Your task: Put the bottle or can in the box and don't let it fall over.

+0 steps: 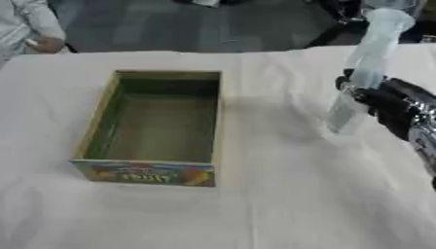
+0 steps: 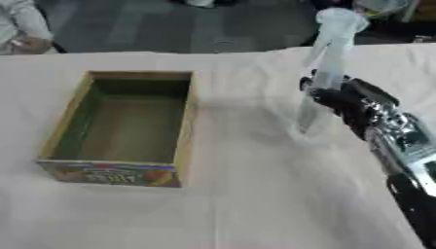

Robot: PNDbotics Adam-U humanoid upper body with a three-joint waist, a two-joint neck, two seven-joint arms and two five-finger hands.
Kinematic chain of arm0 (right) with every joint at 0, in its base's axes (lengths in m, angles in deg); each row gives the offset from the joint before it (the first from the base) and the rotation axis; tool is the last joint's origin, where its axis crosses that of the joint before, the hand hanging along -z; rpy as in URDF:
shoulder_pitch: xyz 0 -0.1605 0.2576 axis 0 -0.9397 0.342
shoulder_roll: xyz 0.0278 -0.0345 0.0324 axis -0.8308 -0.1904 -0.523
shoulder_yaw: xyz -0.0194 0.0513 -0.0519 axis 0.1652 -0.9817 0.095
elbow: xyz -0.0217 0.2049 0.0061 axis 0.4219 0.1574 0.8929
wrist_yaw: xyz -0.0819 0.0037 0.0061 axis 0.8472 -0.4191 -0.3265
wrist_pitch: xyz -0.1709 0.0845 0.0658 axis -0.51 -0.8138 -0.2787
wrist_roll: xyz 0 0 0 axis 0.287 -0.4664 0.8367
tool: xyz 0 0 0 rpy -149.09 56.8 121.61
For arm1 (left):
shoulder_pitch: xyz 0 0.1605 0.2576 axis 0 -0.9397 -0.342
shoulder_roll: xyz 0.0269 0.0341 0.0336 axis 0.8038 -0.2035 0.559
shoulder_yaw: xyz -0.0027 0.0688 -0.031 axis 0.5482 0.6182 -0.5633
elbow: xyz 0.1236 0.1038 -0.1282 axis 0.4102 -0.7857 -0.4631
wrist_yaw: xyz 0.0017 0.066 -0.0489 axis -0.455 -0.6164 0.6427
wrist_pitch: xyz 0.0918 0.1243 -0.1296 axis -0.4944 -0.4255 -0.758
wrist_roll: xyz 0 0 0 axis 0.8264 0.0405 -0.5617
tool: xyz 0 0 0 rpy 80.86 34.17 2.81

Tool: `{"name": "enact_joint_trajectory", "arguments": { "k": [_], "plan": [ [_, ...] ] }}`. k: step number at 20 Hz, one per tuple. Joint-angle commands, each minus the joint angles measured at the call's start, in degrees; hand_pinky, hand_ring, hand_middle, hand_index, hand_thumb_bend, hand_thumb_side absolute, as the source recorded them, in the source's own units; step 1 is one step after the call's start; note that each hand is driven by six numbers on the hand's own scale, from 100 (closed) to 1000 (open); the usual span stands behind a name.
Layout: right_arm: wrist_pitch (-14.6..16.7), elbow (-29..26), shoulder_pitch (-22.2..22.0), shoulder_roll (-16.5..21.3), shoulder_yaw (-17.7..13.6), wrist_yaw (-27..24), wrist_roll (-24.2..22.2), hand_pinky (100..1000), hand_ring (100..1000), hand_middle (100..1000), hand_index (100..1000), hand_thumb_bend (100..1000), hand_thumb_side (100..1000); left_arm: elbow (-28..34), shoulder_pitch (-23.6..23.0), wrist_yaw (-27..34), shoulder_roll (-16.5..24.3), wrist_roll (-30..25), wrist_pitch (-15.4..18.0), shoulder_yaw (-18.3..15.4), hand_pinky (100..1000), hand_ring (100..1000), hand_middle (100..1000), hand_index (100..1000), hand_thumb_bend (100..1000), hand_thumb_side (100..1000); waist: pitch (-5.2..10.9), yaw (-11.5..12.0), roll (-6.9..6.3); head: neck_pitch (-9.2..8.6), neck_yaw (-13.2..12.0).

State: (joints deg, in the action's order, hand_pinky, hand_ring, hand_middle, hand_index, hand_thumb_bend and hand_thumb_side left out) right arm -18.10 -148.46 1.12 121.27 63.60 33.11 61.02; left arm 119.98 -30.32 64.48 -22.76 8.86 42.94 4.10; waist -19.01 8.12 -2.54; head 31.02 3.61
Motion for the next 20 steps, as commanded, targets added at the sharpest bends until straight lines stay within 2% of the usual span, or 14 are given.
{"name": "enact_joint_trajectory", "arguments": {
  "k": [1,2,7,8,10,14,16,17,20],
  "plan": [
    [1.5,0.4,0.3,0.5,-0.4,-1.2,-0.6,944,1000,1000,938,100,387,0.4,0.5,0.1,0.6,-0.2,0.1,-0.7,1000,727,617,816,100,571,0.69,0.0,-0.06,-0.74,0.0],
    [2.0,0.6,0.3,0.5,-0.5,-1.5,-0.7,936,996,983,920,100,387,0.3,0.5,0.1,0.6,-0.2,0.1,-0.6,1000,726,613,815,100,571,0.67,0.0,-0.07,-0.72,0.0],
    [4.2,1.6,0.3,0.4,-0.6,-2.3,1.4,862,828,820,760,100,387,0.2,0.5,0.2,0.6,-0.3,0.2,-0.7,1000,720,608,813,100,569,0.71,0.0,-0.15,-0.48,-0.1],
    [4.7,1.6,0.3,0.4,-0.7,-2.5,2.3,835,750,728,658,100,387,0.2,0.5,0.2,0.6,-0.4,0.2,-0.7,1000,717,605,813,100,569,0.74,0.0,-0.17,-0.44,-0.1],
    [5.8,1.2,0.5,0.4,-0.8,-3.4,4.4,795,597,575,516,100,387,0.2,0.5,0.3,0.6,-0.4,0.3,-0.7,1000,715,602,812,100,568,0.82,-0.1,-0.19,-0.37,-0.1],
    [8.5,-0.1,1.0,0.9,-0.6,-5.4,8.5,704,379,366,293,100,387,0.2,0.6,0.3,0.7,-0.6,0.3,-0.7,1000,710,598,811,100,567,0.99,-0.2,-0.14,-0.18,-0.2],
    [9.5,-0.7,1.0,1.1,-0.4,-6.1,10.0,704,379,366,293,100,387,0.2,0.6,0.3,0.7,-0.6,0.3,-0.7,1000,710,598,811,100,567,1.04,-0.2,-0.11,-0.16,-0.2],
    [9.9,-0.9,1.1,1.1,-0.4,-6.4,10.4,631,278,267,198,100,387,0.2,0.6,0.4,0.7,-0.7,0.3,-0.7,1000,707,595,810,100,567,1.07,-0.2,-0.1,-0.14,-0.2],
    [12.6,-2.2,1.3,1.3,-0.3,-7.3,12.4,593,249,238,186,100,387,0.1,0.6,0.4,0.7,-0.7,0.4,-0.8,1000,703,591,808,100,567,1.14,-0.1,-0.06,-0.06,-0.1]
  ]
}}
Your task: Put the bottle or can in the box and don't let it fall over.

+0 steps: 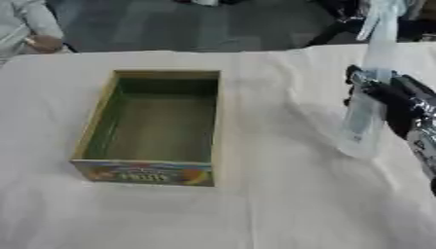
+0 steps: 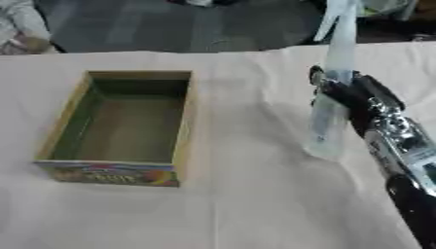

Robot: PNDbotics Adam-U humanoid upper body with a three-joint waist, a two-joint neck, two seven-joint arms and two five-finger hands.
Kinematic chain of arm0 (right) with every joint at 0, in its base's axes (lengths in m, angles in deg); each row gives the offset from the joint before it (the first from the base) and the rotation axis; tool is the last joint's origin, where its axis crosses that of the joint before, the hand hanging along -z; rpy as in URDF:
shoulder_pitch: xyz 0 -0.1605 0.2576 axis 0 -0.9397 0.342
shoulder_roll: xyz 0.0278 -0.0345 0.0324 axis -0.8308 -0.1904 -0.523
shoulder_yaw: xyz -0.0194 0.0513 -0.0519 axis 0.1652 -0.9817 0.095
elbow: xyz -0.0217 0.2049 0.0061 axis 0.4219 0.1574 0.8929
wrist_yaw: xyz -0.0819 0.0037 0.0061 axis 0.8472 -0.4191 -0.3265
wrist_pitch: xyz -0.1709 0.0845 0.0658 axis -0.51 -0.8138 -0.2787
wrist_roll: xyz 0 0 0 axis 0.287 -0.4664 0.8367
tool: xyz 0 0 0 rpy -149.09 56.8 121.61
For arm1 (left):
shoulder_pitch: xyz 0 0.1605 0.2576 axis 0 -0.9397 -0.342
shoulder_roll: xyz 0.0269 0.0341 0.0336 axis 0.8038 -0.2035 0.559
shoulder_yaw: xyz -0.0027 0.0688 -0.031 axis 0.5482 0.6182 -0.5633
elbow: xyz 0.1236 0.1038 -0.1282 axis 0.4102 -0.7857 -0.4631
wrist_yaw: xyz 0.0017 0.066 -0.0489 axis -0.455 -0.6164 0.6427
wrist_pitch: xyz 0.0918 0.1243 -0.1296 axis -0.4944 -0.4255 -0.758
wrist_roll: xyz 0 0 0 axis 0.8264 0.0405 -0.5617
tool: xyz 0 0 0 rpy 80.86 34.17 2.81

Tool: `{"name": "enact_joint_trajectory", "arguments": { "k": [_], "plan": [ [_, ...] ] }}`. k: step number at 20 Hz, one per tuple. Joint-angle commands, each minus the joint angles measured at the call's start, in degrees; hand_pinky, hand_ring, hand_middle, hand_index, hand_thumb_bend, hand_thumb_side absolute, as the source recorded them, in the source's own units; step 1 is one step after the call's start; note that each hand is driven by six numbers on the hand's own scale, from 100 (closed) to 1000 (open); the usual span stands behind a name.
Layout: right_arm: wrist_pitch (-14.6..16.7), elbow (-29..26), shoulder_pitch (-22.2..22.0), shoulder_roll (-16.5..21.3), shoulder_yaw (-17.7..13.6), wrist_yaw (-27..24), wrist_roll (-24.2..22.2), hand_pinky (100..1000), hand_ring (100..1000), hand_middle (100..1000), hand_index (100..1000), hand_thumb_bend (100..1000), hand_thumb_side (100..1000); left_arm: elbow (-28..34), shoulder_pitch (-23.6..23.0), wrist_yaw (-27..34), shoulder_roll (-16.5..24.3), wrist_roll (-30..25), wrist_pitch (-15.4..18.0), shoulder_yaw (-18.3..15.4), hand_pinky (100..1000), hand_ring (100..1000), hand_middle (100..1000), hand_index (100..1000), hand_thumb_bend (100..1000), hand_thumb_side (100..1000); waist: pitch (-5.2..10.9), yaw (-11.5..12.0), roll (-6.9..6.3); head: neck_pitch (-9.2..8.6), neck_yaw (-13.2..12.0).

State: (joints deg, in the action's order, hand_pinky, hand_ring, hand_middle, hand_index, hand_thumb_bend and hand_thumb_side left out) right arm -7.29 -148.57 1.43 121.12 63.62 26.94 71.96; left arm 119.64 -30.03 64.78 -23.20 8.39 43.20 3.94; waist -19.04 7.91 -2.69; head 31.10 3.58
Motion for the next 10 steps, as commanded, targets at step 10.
{"name": "enact_joint_trajectory", "arguments": {
  "k": [10],
  "plan": [
    [4.9,-8.0,2.2,2.8,0.1,-6.7,3.2,559,230,218,178,100,387,0.4,0.1,0.0,1.6,-0.4,0.2,-0.8,1000,714,589,806,100,567,2.37,-0.4,0.54,0.95,-0.2]
  ]
}}
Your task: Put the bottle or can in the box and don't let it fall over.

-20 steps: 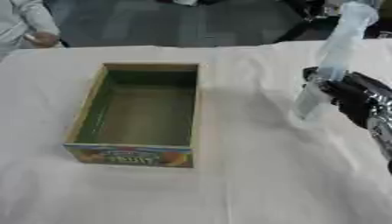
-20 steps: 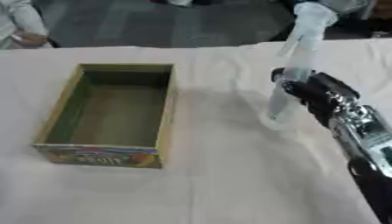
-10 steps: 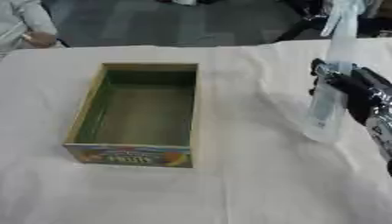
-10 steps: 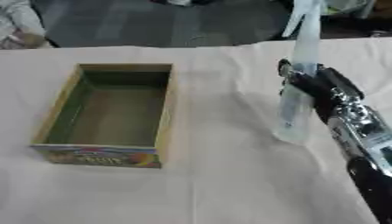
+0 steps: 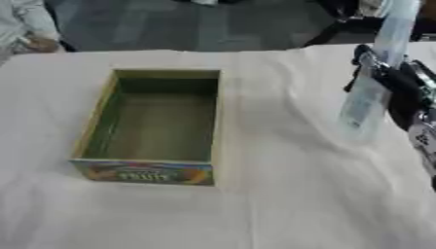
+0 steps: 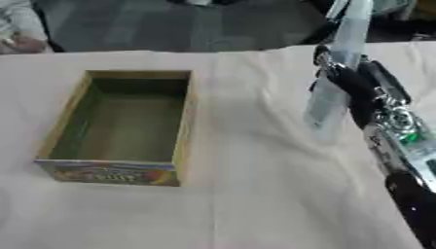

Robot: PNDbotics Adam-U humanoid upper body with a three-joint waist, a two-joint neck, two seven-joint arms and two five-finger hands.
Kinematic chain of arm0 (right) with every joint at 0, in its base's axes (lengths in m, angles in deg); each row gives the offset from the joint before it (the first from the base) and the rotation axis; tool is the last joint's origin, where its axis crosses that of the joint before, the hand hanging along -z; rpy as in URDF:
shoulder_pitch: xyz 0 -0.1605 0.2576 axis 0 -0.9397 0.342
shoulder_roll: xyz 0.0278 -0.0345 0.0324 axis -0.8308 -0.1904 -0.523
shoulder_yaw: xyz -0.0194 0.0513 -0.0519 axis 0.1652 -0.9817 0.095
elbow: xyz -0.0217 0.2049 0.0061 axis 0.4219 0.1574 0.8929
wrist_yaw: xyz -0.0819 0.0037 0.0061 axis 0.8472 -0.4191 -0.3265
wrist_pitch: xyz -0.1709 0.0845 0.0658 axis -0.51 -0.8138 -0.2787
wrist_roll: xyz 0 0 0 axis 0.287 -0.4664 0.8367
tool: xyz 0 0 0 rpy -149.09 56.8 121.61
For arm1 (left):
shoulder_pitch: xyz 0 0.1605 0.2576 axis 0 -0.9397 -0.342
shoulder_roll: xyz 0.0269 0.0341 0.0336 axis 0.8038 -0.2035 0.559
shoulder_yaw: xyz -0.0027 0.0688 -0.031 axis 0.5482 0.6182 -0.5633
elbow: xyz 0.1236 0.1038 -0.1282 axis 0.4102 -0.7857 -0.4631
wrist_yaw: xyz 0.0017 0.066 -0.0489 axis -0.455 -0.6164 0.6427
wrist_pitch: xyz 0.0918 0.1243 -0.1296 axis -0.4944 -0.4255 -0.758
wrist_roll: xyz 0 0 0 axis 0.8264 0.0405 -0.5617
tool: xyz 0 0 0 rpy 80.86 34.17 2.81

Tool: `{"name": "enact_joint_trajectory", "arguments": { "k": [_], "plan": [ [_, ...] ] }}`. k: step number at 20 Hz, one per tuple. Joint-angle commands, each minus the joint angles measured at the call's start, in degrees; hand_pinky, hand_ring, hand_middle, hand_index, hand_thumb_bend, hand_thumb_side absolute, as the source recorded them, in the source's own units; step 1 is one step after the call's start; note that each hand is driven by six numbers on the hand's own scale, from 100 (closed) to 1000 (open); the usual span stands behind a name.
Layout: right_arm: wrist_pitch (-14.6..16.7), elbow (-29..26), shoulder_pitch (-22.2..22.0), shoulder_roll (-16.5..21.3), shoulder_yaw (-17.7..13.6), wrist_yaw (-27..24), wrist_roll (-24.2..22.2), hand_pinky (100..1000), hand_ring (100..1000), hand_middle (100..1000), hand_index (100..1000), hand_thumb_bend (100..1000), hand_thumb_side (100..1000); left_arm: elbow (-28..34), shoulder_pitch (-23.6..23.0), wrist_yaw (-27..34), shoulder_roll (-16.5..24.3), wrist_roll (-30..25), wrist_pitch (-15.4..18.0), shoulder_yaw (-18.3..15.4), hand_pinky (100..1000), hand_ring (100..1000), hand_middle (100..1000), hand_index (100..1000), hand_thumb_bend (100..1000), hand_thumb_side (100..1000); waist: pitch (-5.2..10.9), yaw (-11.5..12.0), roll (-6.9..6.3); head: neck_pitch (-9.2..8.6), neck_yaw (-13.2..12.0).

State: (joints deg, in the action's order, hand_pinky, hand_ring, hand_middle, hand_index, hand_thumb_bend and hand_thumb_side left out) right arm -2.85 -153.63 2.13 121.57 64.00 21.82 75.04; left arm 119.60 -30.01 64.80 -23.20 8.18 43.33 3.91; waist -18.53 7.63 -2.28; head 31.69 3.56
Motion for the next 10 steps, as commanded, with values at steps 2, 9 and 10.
{"name": "enact_joint_trajectory", "arguments": {
  "k": [2,9,10],
  "plan": [
    [0.5,-4.7,2.7,2.8,0.0,-3.0,0.0,565,231,216,178,100,387,0.4,0.0,-0.1,1.8,-0.3,0.1,-0.7,1000,714,589,806,100,566,2.41,-0.3,0.34,0.73,0.0],
    [-0.7,-7.4,10.2,1.9,2.1,-8.0,0.9,567,228,208,175,100,387,0.6,0.1,-0.4,2.8,-0.6,0.1,-0.5,1000,715,589,806,100,566,4.26,0.4,1.16,1.04,1.8],
    [-1.0,-7.3,11.3,1.4,2.4,-8.4,1.0,567,227,207,175,100,387,0.6,0.2,-0.4,2.9,-0.6,0.1,-0.5,1000,715,589,806,100,566,4.41,0.6,1.28,1.0,2.1]
  ]
}}
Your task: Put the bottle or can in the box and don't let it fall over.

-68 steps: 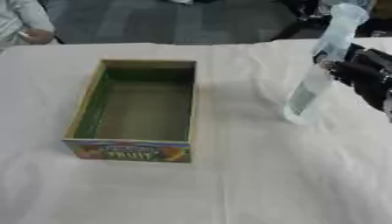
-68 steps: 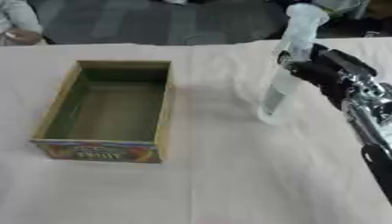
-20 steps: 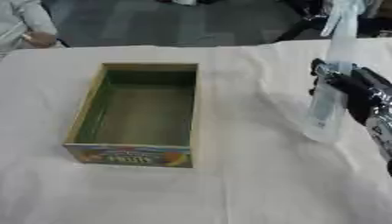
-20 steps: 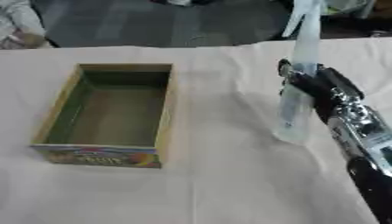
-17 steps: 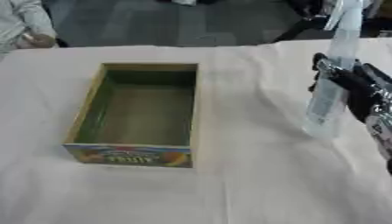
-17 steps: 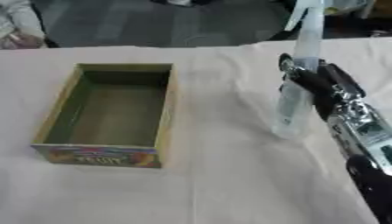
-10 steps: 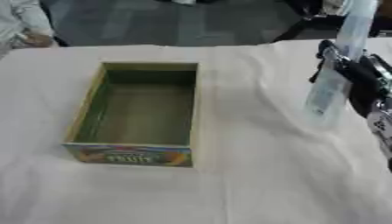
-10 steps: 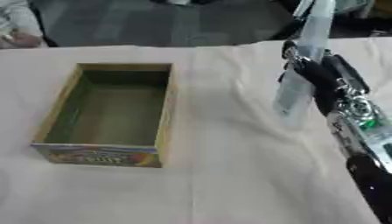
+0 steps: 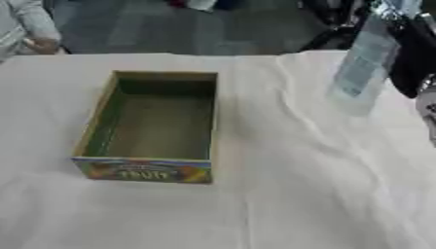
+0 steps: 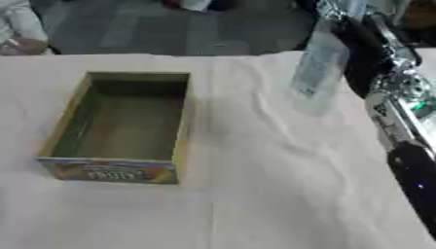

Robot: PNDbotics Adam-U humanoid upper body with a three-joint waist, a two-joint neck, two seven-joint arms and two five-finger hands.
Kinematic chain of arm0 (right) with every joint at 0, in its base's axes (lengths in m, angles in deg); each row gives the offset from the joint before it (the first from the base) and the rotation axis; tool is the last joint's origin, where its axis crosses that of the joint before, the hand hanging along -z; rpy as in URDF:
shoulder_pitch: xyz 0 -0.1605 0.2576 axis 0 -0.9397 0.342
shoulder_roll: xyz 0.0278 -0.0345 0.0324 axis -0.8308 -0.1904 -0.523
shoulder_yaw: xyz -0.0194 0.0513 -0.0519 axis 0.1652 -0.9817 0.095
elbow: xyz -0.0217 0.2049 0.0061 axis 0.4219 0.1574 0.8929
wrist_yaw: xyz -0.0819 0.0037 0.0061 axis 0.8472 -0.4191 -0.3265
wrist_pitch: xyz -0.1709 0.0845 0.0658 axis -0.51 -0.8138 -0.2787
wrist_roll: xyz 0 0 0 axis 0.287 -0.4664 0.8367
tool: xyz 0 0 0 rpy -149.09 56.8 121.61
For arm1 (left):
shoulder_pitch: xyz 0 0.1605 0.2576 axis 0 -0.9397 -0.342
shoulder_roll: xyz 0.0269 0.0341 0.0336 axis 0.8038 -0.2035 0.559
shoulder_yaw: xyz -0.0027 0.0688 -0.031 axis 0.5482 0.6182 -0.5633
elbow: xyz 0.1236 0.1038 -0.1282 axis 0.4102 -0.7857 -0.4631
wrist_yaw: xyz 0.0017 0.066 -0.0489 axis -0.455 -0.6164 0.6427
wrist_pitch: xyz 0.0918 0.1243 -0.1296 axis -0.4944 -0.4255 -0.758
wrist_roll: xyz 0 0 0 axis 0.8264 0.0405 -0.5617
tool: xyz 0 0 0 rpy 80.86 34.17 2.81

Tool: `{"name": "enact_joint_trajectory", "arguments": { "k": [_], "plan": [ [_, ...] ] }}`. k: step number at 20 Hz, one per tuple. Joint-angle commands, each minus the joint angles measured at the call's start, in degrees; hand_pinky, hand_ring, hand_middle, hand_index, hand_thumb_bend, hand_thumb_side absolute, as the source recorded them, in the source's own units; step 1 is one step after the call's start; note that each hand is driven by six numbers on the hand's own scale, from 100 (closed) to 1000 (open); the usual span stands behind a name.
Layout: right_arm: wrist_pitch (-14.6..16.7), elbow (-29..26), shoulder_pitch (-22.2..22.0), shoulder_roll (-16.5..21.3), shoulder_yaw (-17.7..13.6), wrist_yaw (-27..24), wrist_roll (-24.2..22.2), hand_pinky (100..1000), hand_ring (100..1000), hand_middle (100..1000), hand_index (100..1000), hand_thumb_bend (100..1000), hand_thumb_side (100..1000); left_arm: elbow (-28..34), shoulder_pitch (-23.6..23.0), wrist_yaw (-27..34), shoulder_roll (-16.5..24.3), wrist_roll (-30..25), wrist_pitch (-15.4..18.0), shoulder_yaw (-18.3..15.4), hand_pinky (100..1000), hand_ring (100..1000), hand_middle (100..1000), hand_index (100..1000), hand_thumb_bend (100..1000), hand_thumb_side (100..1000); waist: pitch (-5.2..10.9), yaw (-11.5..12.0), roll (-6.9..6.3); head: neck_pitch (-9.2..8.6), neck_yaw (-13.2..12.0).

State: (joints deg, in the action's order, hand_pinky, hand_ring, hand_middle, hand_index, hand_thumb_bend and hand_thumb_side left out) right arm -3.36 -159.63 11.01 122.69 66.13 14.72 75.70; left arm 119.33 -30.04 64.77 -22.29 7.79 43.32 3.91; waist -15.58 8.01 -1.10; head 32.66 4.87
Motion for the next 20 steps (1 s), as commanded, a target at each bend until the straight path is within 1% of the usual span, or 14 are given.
{"name": "enact_joint_trajectory", "arguments": {
  "k": [1,4,6,9,14,15,16,17,20],
  "plan": [
    [-0.7,-1.2,3.5,-0.2,0.6,-1.6,0.5,566,227,207,175,100,387,0.9,0.3,-0.3,2.1,-0.2,0.1,-0.5,1000,716,589,806,100,566,1.58,0.5,0.24,-0.04,1.1],
    [-0.9,-0.4,6.4,-2.0,1.7,-2.1,0.9,569,228,206,175,100,387,1.1,0.8,-0.4,2.3,-0.3,0.1,-0.4,1000,717,590,806,100,565,1.63,1.6,0.68,-0.63,2.3],
    [-0.4,0.4,8.1,-3.3,2.3,-1.2,1.1,571,229,207,176,100,387,1.2,1.2,-0.4,2.5,-0.4,0.1,-0.4,1000,717,591,806,100,565,1.42,2.6,1.04,-0.87,3.6],
    [0.4,2.5,10.3,-5.7,3.3,0.9,1.9,574,230,207,176,100,387,1.3,2.5,-0.3,2.6,-0.6,0.0,-0.1,1000,718,591,806,100,565,1.08,4.9,1.81,-0.97,6.3],
    [1.2,3.9,11.0,-6.6,3.8,2.2,2.1,574,230,207,176,100,387,1.3,2.9,-0.2,2.6,-0.8,0.0,0.0,1000,718,591,806,100,565,1.0,5.5,2.01,-1.03,7.0],
    [1.4,3.9,11.1,-6.7,3.7,2.4,2.1,599,235,197,174,100,387,1.4,3.0,-0.3,2.7,-0.8,0.1,-0.1,1000,714,592,807,100,570,0.88,5.6,1.89,-0.86,7.3],
    [1.8,3.3,11.8,-7.4,3.4,2.8,2.5,599,236,198,174,100,387,1.8,3.7,-0.7,3.4,-1.0,0.4,-0.2,1000,715,593,807,100,573,0.44,6.3,1.31,-0.72,8.2],
    [2.4,3.5,12.8,-8.4,3.6,3.4,3.1,599,240,199,175,100,387,2.1,4.6,-1.0,4.4,-1.2,0.3,-0.2,1000,716,594,807,100,577,0.14,7.3,1.07,-0.69,9.0],
    [4.7,6.2,14.8,-12.0,5.2,5.7,5.4,598,243,198,175,100,387,2.3,6.4,-0.6,6.5,-0.8,-0.2,-0.4,1000,715,591,803,100,578,-0.31,10.9,1.12,-0.36,11.3]
  ]
}}
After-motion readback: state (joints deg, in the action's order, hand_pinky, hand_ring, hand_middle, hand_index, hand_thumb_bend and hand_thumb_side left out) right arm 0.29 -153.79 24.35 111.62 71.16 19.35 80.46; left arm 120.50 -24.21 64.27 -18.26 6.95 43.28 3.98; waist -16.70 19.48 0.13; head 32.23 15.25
